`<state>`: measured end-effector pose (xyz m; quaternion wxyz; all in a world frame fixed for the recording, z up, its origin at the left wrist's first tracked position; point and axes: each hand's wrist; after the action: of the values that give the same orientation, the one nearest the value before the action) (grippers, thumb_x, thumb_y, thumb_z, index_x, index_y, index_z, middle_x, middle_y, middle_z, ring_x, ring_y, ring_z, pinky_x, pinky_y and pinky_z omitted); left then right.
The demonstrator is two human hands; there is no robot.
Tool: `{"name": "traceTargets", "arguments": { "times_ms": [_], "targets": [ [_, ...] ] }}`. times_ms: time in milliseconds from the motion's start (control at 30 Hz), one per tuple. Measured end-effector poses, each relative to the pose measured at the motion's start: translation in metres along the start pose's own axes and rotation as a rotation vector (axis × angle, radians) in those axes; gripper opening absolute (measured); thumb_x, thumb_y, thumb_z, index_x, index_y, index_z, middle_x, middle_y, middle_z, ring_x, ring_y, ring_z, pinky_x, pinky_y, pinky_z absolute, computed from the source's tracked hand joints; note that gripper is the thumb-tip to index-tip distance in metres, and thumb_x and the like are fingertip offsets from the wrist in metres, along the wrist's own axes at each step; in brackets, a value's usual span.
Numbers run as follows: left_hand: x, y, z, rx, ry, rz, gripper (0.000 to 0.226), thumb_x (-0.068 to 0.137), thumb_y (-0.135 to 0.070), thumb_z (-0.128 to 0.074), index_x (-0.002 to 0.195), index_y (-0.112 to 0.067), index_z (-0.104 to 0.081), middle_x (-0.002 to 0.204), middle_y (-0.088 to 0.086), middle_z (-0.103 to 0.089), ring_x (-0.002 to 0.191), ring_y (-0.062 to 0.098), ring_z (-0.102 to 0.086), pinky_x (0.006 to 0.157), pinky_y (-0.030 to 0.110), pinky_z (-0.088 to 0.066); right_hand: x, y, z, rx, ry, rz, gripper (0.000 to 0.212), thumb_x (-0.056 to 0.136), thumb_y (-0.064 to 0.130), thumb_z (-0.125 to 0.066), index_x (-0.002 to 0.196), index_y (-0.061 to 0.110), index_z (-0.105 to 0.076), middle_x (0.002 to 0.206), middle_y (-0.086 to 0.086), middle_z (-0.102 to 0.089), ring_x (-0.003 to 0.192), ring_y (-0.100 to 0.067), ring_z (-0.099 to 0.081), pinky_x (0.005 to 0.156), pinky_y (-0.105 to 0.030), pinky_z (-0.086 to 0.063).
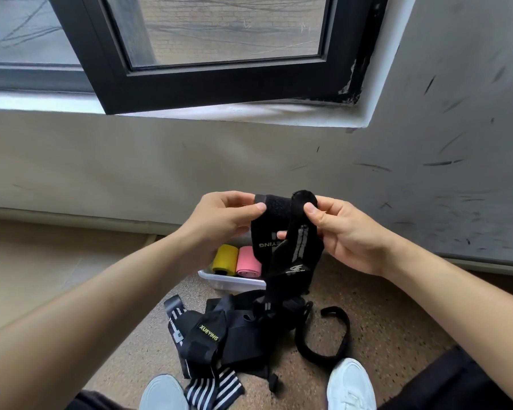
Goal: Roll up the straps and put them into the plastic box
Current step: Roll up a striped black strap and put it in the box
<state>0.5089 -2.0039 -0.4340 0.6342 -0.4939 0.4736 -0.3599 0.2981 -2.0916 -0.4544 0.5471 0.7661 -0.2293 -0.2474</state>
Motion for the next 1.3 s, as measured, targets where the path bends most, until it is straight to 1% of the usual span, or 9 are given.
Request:
{"name": "traceTargets", "arguments": {
  "times_ms": [167,333,467,667,900,1067,1133,1200,1300],
  "targets": [
    [0.0,-0.004,0.0,-0.048,-0.018,-0.032,0.024,0.095,-0.005,-0.071,0.118,-0.009,-0.067,0.104,0.015,-0.068,0.079,0.023,-0.071,0.067,0.032,-0.065,0.001,-0.005,-0.003,-0.232,-0.309,0.16,0.028,0.097,0.029,-0.06,0.109,0.009,-0.075,0.103,-0.019,-0.074,0.095,-0.025,-0.07,0.092,-0.044,-0.055],
    [-0.002,0.0,-0.003,-0.092,-0.012,-0.056,0.023,0.096,-0.003,-0.068,0.117,-0.011,-0.064,0.103,0.018,-0.067,0.081,0.027,-0.072,0.073,0.038,-0.065,0.001,-0.007,-0.016,-0.306,-0.447,0.327,0.021,0.1,0.025,-0.063,0.095,0.01,-0.077,0.093,-0.029,-0.07,0.082,-0.028,-0.066,0.085,-0.051,-0.056],
    [-0.008,0.008,-0.018,-0.147,0.021,-0.089,0.022,0.098,-0.002,-0.065,0.118,-0.009,-0.059,0.106,0.024,-0.07,0.08,0.024,-0.073,0.069,0.035,-0.063,0.004,-0.014,-0.031,-0.341,-0.538,0.381,0.019,0.101,0.019,-0.063,0.094,0.007,-0.076,0.082,-0.02,-0.073,0.073,-0.021,-0.066,0.071,-0.046,-0.058],
    [-0.013,0.018,-0.034,-0.243,0.036,-0.12,0.019,0.1,-0.002,-0.062,0.115,-0.01,-0.055,0.103,0.019,-0.07,0.083,0.029,-0.074,0.068,0.036,-0.062,0.002,-0.022,-0.027,-0.476,-0.587,0.436,0.009,0.097,0.02,-0.07,0.094,0.014,-0.076,0.082,-0.001,-0.075,0.075,-0.013,-0.069,0.073,-0.035,-0.057],
    [-0.017,0.02,-0.04,-0.29,0.061,-0.147,0.021,0.099,-0.002,-0.062,0.117,-0.007,-0.052,0.1,0.019,-0.065,0.086,0.032,-0.071,0.074,0.04,-0.063,0.001,-0.022,-0.03,-0.561,-0.661,0.458,0.008,0.094,0.022,-0.074,0.091,0.014,-0.074,0.08,0.001,-0.074,0.076,-0.019,-0.07,0.073,-0.04,-0.058],
    [-0.02,0.022,-0.041,-0.337,0.051,-0.173,0.019,0.1,0.002,-0.06,0.115,-0.006,-0.053,0.101,0.016,-0.067,0.089,0.032,-0.07,0.064,0.034,-0.061,0.005,-0.028,-0.028,-0.646,-0.869,0.36,0.035,0.081,0.041,-0.084,0.101,0.022,-0.061,0.099,0.005,-0.064,0.086,-0.009,-0.062,0.074,-0.018,-0.049],
    [-0.022,0.022,-0.042,-0.362,0.051,-0.172,0.018,0.1,0.002,-0.059,0.114,-0.007,-0.052,0.104,0.017,-0.066,0.089,0.035,-0.068,0.056,0.03,-0.058,0.007,-0.027,-0.026,-0.428,-0.771,0.254,0.037,0.082,0.04,-0.084,0.105,0.017,-0.065,0.101,0.0,-0.071,0.092,-0.016,-0.069,0.082,-0.027,-0.056],
    [-0.022,0.022,-0.043,-0.374,0.044,-0.168,0.019,0.1,0.002,-0.058,0.117,-0.004,-0.052,0.106,0.019,-0.065,0.089,0.036,-0.067,0.051,0.027,-0.055,0.008,-0.028,-0.027,-0.208,-0.634,0.204,0.027,0.089,0.032,-0.078,0.102,0.009,-0.07,0.096,-0.013,-0.077,0.093,-0.029,-0.074,0.089,-0.044,-0.06],
    [-0.021,0.023,-0.043,-0.299,0.012,-0.163,0.026,0.095,0.0,-0.066,0.117,-0.006,-0.054,0.107,0.015,-0.071,0.091,0.027,-0.071,0.064,0.032,-0.061,0.008,-0.029,-0.03,-0.171,-0.63,0.249,0.022,0.092,0.023,-0.075,0.097,0.004,-0.067,0.095,-0.023,-0.074,0.083,-0.025,-0.072,0.085,-0.05,-0.058]
  ]
}}
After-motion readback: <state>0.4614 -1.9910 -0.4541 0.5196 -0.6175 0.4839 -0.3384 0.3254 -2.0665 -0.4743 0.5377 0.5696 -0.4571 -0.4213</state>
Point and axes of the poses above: each hand's wrist, its own x-axis towards the middle knuckle, its own z-axis out of the back of the hand, y = z × x
